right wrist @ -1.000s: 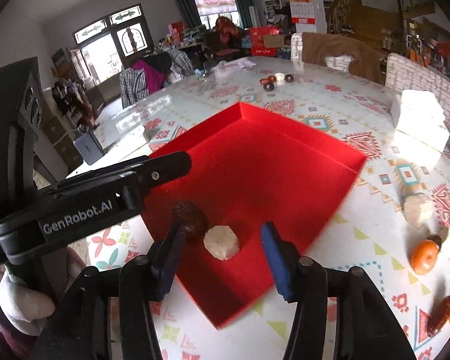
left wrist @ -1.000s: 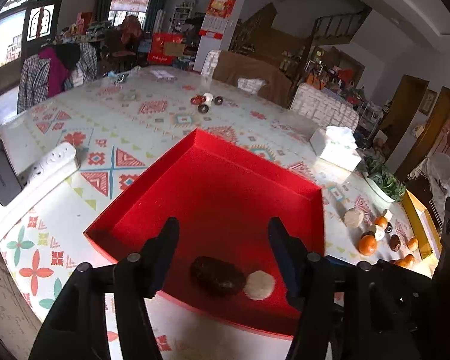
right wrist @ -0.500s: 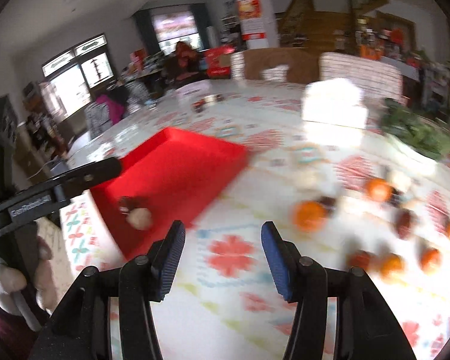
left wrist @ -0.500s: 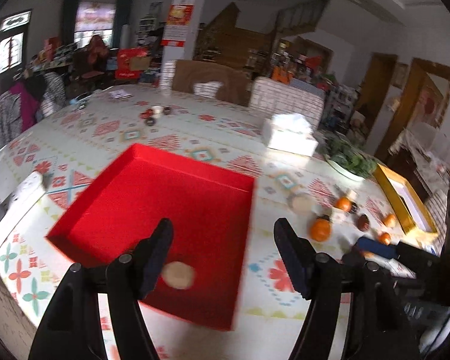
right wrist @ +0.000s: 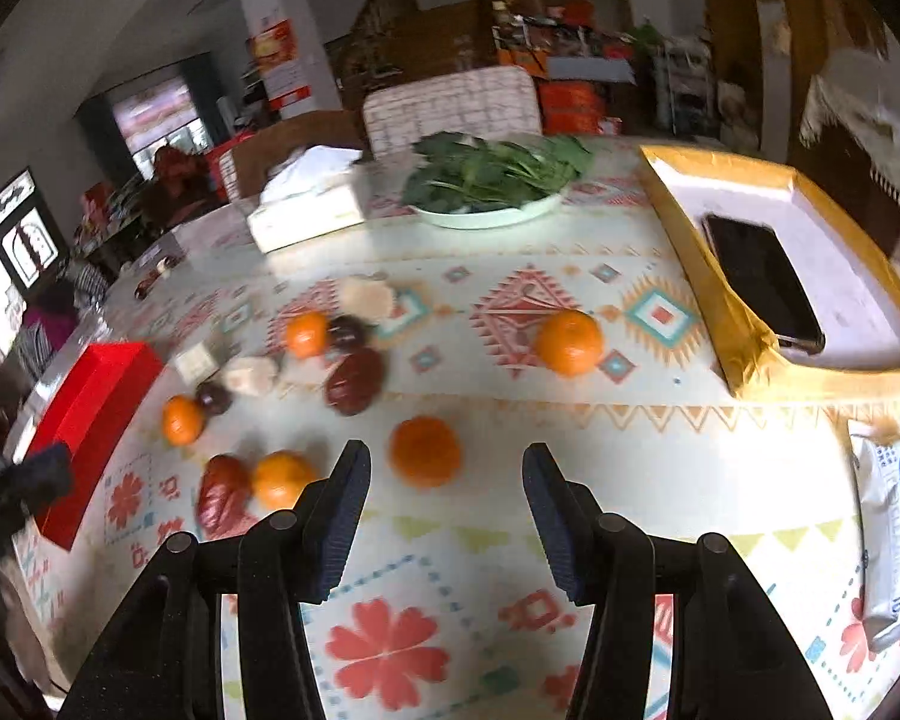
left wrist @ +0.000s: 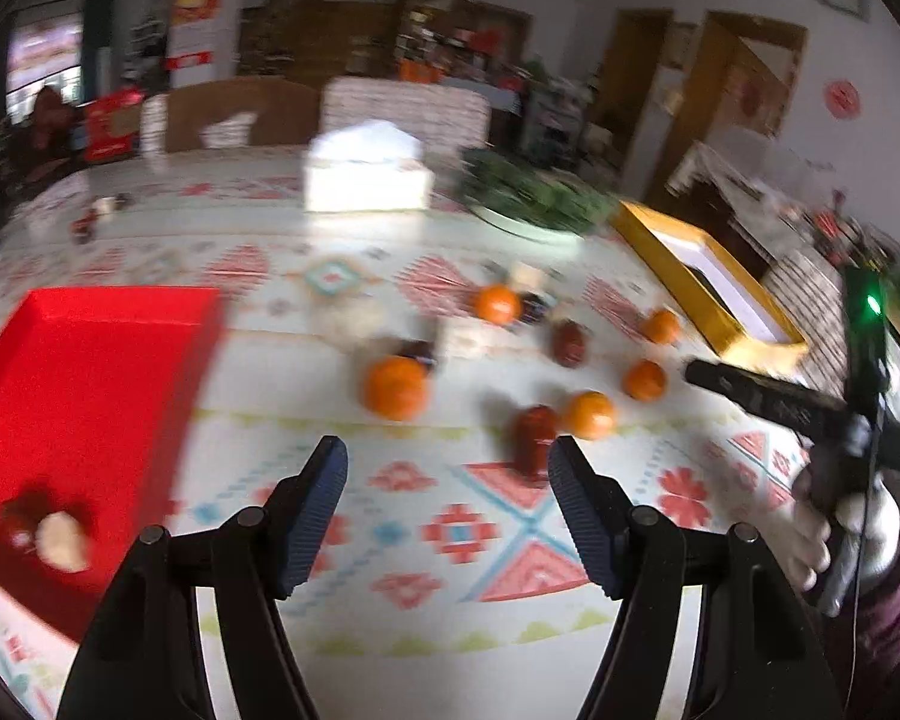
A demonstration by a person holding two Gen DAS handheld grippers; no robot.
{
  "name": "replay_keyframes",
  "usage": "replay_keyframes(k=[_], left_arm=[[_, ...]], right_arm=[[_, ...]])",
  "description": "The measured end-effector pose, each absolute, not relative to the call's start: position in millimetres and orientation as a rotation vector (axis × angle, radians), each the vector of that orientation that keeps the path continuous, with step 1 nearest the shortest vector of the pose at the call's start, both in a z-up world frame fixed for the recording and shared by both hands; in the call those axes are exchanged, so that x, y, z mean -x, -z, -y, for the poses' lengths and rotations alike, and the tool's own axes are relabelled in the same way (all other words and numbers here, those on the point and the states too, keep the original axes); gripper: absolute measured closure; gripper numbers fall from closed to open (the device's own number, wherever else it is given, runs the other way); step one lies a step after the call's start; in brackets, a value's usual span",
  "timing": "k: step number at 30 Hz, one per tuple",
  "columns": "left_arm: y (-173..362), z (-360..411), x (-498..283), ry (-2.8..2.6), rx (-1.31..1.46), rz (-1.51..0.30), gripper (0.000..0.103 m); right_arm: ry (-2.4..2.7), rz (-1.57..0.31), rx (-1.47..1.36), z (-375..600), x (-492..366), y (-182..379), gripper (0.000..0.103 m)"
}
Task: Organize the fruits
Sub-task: 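Grasp a red jujube with left gripper while right gripper grasps a mandarin orange, then carry the jujube in left gripper and orange in right gripper over the red box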
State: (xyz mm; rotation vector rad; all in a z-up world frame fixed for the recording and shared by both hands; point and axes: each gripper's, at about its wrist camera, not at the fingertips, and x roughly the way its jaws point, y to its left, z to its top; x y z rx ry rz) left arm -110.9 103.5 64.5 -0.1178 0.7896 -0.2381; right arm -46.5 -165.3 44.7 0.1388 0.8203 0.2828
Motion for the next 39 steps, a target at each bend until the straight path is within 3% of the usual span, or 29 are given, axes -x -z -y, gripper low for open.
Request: replay_keyframes(k=[10,16,18,20,24,39], left_arm=[[-28.0,-43.2,67.0,0.289,0.013,-0.882,0.035],[-14.7,-33.0,52.6,0.307,-0.009,-0.914,0.053],[-11.7,-30.0,50.3,0.295,-0.031,-0.910,0.067],[-11.7,-27.5,49.9,0.287,-0.051,-0.905,0.073],[-12.6,-27.5,51.2,0.299,-0.041,-0.902,0.073],[-50.8,-84.2,89.3,0.249,0.088,-0.791,0.073]], right_arm=[[-0.316,-0.874,-0.135,158.3,15.9,-21.7,0.046],[-0.343,-0.877,-0.113,150.4,15.0,-16.6,0.046],[-0.353,-0.882,-0.112,148.8,14.8,-14.7,0.046],[-0.361,-0.886,-0.105,145.8,14.8,-13.2,0.050],[-0.397,-0.896,-0.085,136.4,18.5,-11.8,0.068],[-0.369,-0.831,-0.037,121.2,45.5,-38.8,0.069]])
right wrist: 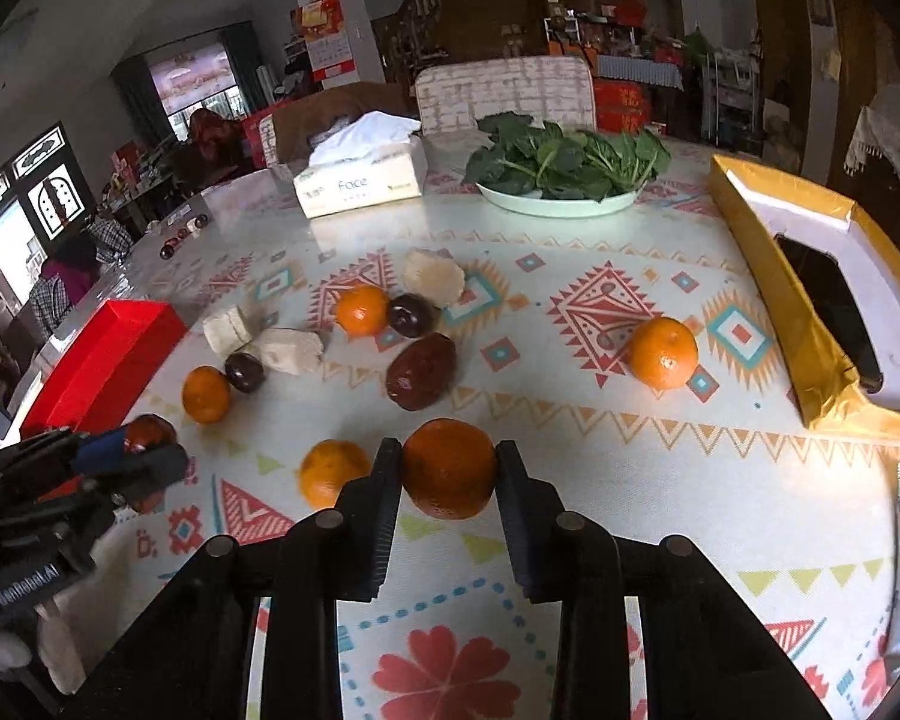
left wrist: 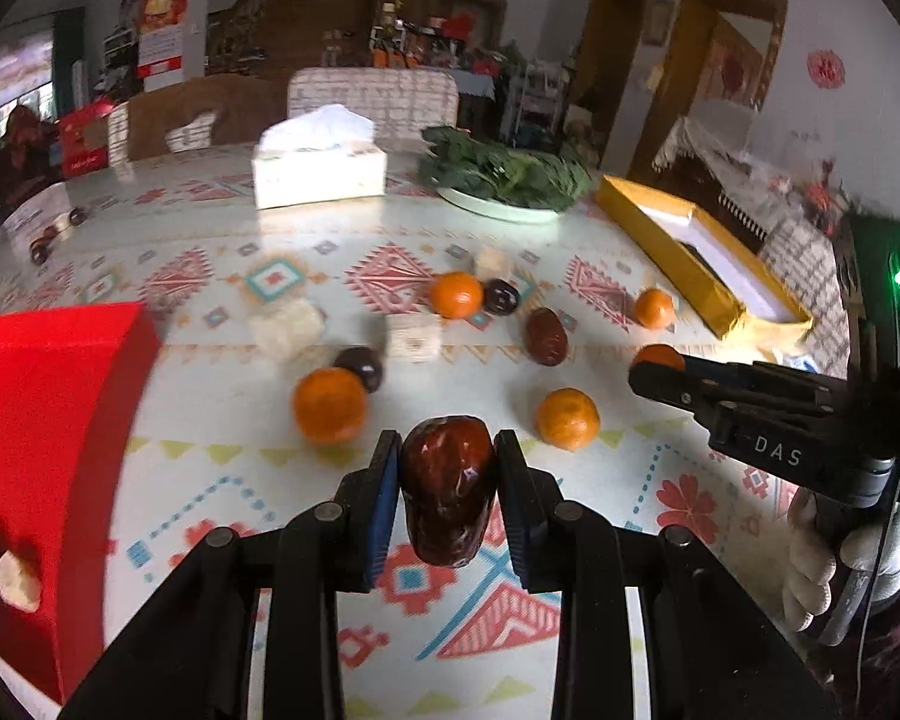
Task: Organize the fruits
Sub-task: 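Carry the jujube in left gripper and orange in right gripper over the red box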
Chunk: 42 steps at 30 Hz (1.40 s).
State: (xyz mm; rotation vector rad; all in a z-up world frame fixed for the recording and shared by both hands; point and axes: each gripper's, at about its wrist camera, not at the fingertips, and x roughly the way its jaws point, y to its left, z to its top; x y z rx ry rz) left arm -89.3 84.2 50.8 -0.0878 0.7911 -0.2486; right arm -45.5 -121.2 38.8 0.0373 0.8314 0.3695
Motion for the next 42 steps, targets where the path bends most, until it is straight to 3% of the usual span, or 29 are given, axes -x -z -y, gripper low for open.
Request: replay_keyframes(k=[28,42], left_arm=[[-79.2,-156.7,165.3,0.128,0.204,-0.685,0.073],[-83.7,-228.5,177.7,-0.048,0.233,-0.642,0.073]], right_arm=[[-0.447,-0.763,0.081,47.4,121.6,-73.0,0.069],[-0.563,-0.747,0.164,-29.6,130.9,-84.1,0.069]])
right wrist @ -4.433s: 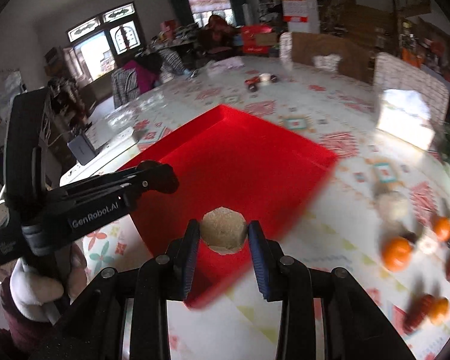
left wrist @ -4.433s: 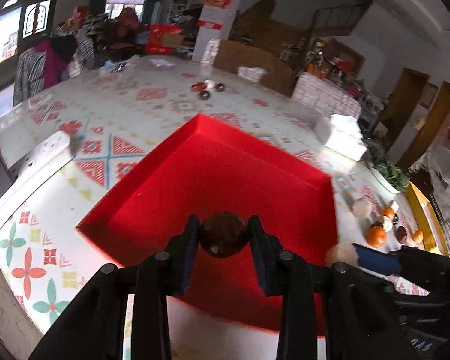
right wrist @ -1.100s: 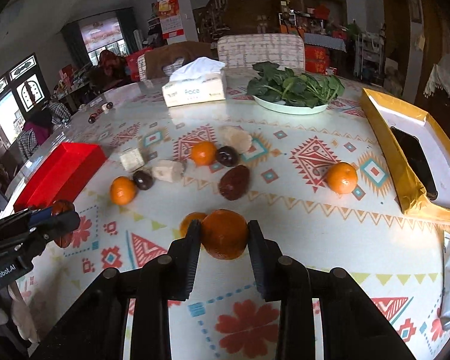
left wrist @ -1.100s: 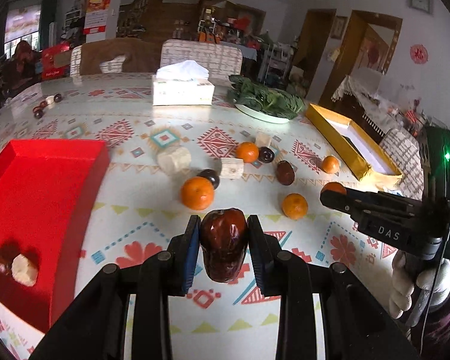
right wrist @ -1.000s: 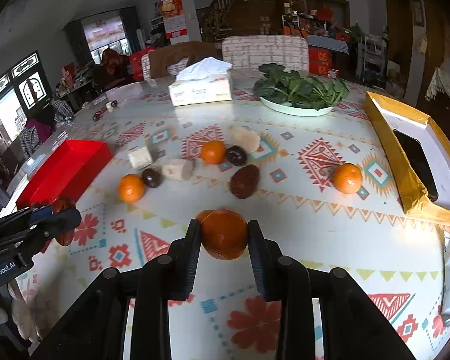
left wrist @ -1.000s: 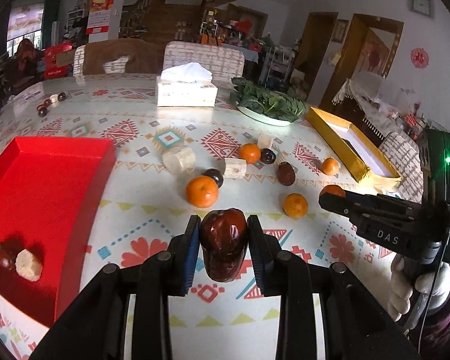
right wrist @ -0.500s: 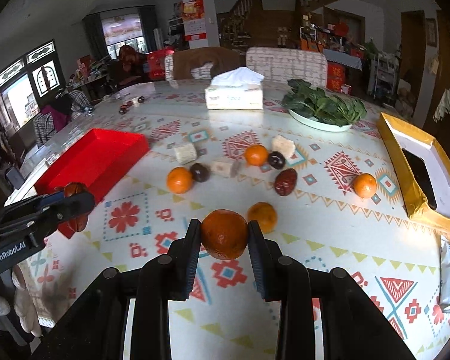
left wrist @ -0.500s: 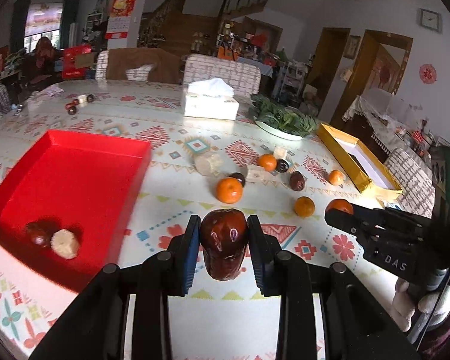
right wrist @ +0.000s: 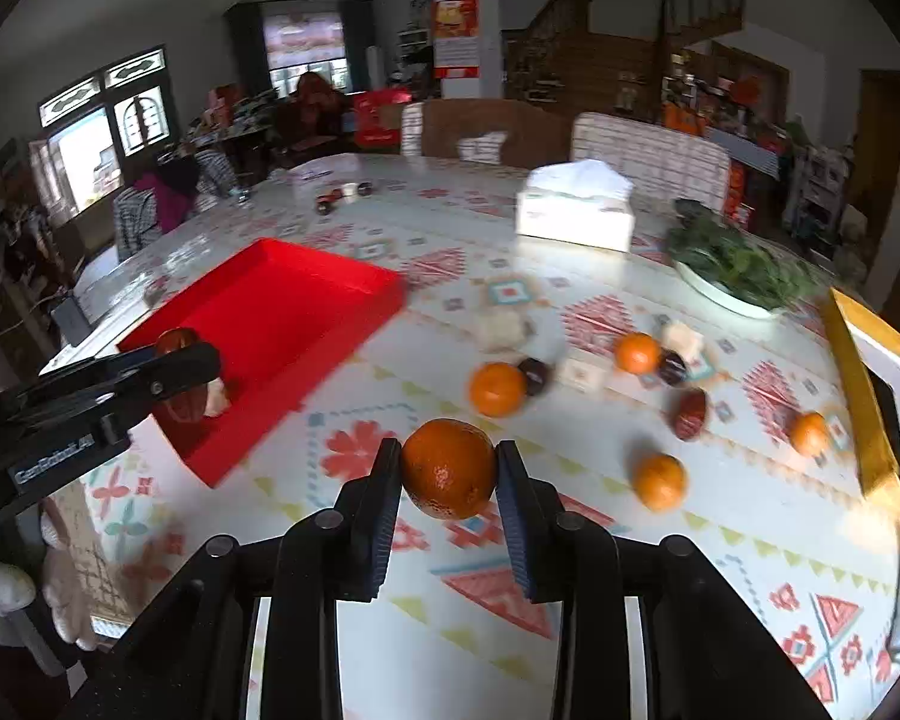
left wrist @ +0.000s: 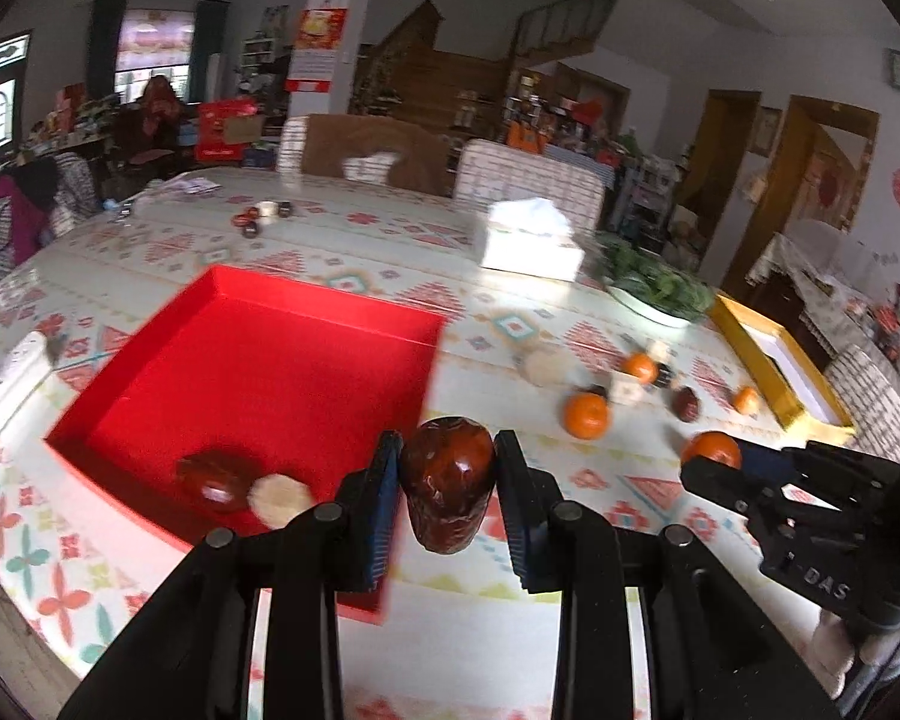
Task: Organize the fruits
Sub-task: 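Carry the jujube in left gripper and orange in right gripper over the red box, then open left gripper to drop the jujube while right gripper drops the orange into box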
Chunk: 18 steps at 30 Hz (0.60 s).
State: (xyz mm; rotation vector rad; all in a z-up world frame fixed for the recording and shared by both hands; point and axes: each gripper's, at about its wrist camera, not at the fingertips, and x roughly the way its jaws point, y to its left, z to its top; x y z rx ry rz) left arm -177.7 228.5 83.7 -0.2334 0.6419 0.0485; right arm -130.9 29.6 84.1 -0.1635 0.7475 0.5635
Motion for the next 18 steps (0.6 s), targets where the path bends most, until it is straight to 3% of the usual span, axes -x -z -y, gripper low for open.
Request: replay_keyframes(k=[18], left_arm=[[-58.8,-361.5,130.7,-0.271,0.280,-0.711,0.073]], right_arm=[[-0.789,-0.788,0.241,-197.3,100.1,-72.8,0.069]])
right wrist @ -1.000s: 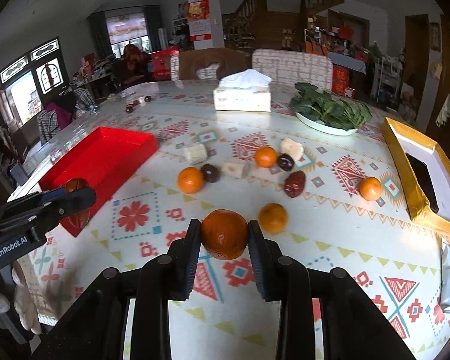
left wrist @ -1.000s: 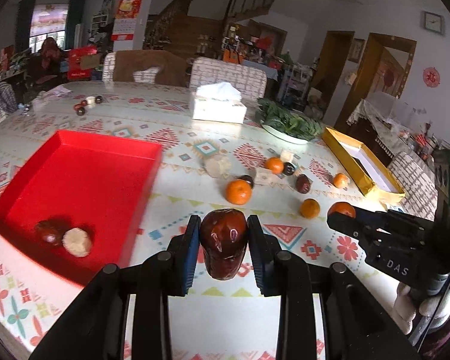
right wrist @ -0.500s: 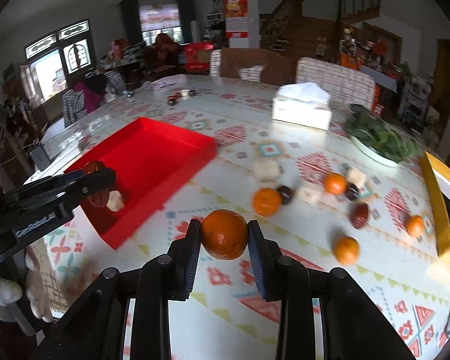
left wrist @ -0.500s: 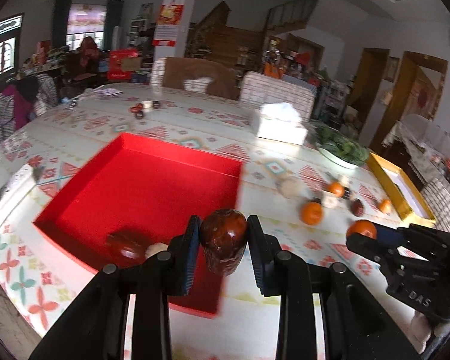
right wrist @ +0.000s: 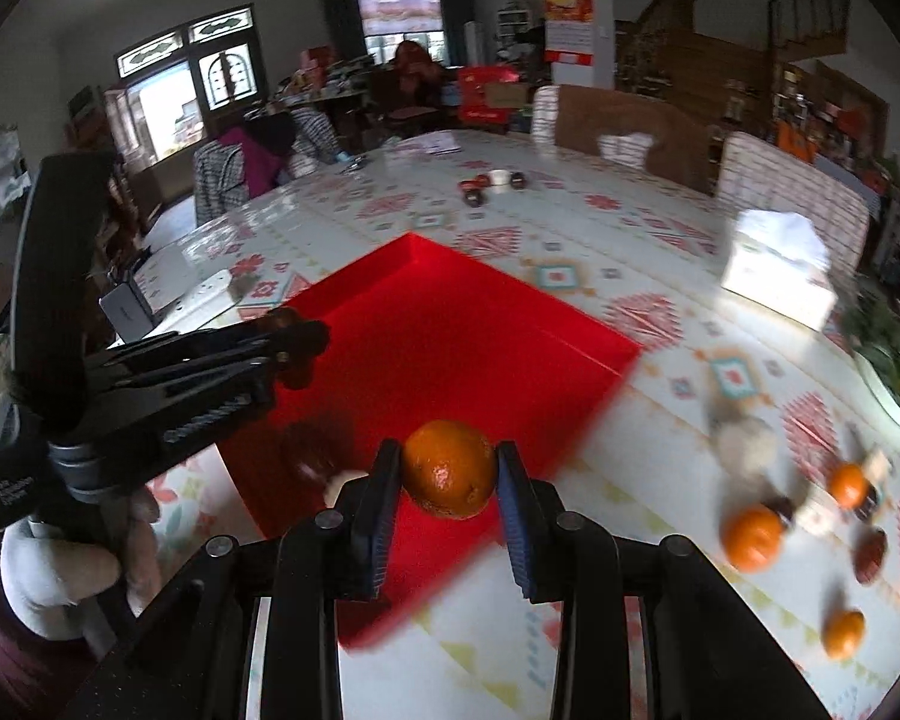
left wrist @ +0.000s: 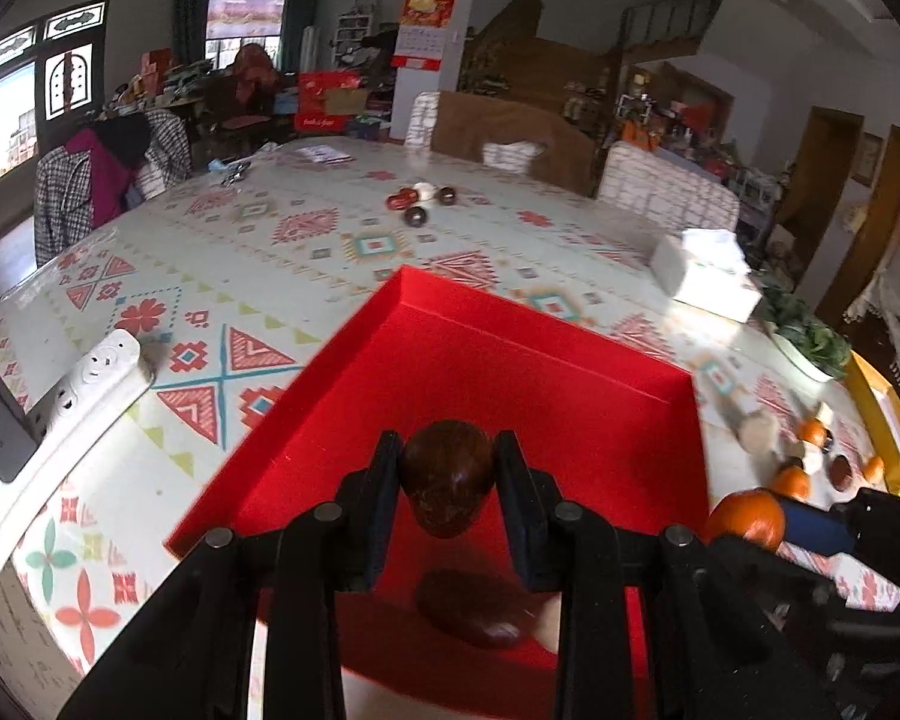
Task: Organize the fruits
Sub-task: 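Open left gripper to drop the jujube while right gripper drops the orange into box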
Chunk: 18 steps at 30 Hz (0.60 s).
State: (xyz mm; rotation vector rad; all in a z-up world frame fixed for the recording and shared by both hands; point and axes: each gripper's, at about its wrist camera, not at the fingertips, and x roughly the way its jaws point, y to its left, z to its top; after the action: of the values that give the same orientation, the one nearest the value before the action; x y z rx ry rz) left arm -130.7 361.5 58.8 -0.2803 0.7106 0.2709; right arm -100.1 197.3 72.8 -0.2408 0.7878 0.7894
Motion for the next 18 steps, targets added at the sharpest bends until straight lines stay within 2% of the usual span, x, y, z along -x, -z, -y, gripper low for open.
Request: replay_keyframes(k=[10,11,14,18], left_arm=[[-42.1,-390.5,106.1,-0.290,0.331,-0.765,0.072],[-42.6,-390.0,106.2,-0.287,0.335,-0.764,0.069],[-44.3,-391.9,108.6,-0.291,0.351,-0.747,0.051],[-49.1,-394.0,111.3,-0.287,0.367,-0.729,0.045]], right_arm=[[-0.820,-0.828,0.316,-254.2,88.9,-47.1,0.068],[-0.819,-0.831,0.316,-255.1,88.0,-45.7,0.068],[-0.813,-0.837,0.292,-256.5,84.0,-43.8,0.068],[-0.808,-0.834,0.281,-253.6,82.1,-46.4,0.068]])
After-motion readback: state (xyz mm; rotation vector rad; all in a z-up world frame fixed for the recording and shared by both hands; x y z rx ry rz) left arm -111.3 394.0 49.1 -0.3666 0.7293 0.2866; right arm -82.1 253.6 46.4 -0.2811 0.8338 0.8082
